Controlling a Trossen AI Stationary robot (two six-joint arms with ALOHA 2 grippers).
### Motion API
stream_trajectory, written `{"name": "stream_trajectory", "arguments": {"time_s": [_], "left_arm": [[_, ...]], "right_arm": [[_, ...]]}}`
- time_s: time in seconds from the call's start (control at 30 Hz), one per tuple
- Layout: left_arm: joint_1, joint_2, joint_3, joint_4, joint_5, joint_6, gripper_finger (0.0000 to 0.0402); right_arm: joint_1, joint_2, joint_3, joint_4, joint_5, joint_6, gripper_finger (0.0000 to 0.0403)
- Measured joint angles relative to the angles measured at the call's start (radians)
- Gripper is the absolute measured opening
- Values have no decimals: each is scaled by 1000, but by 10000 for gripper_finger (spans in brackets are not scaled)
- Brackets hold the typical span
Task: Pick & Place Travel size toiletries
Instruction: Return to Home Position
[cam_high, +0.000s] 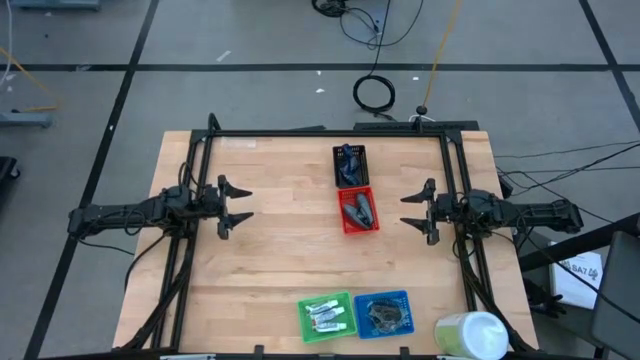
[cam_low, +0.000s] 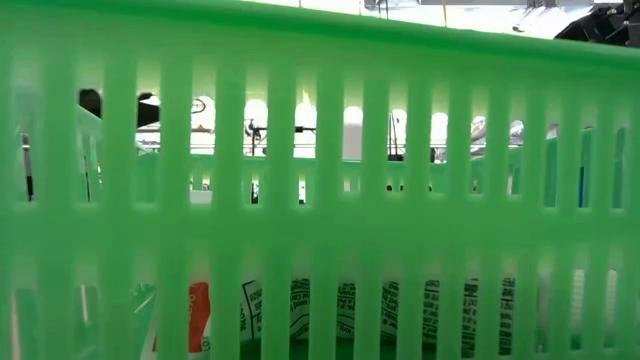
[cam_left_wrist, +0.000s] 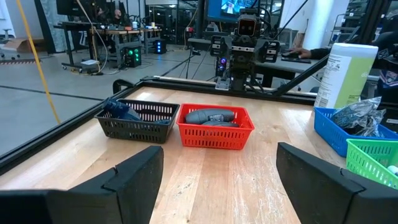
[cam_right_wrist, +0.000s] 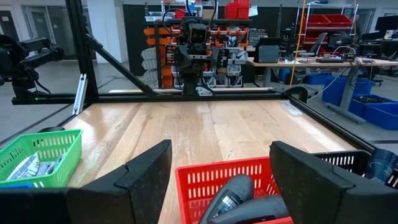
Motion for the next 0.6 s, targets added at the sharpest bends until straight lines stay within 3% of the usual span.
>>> {"name": "stream_trajectory", "arguments": {"time_s": [0.27, 0.6], "left_arm": [[0, 0, 0, 0, 0, 0, 294], [0, 0, 0, 0, 0, 0, 309]], "right_arm": [[0, 0, 0, 0, 0, 0, 260], [0, 0, 0, 0, 0, 0, 260]]}}
